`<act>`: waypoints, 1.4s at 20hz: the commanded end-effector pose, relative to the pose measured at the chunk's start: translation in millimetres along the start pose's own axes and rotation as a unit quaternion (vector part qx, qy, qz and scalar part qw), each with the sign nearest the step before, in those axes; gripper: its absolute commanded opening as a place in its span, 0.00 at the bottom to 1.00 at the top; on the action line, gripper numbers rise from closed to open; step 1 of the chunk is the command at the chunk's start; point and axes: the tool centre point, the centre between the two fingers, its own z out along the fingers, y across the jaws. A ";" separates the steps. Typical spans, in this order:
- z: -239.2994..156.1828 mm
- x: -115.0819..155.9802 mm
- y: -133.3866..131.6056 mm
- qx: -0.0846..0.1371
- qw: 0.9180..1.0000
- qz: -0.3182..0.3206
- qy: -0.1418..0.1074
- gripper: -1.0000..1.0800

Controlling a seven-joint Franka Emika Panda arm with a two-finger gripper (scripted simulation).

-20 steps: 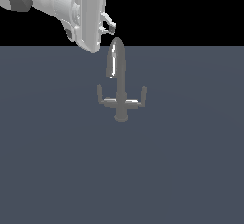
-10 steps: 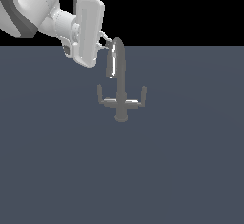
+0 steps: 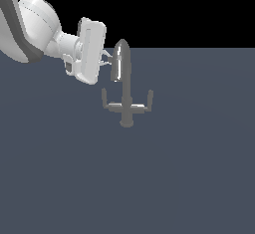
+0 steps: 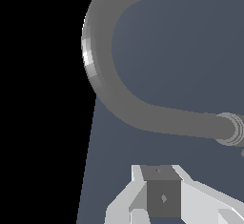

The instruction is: Turn on the faucet by rotating a designated handle.

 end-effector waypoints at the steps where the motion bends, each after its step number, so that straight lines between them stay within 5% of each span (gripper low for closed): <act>1: -0.9 -5.3 11.7 0.009 0.999 -0.036 -0.003 0.00; 8: -1.7 -17.7 45.2 0.034 0.991 -0.132 -0.006 0.00; 16: 0.4 -27.3 83.1 0.060 0.971 -0.233 -0.001 0.00; 28: 4.3 -31.9 114.0 0.078 0.947 -0.311 0.008 0.00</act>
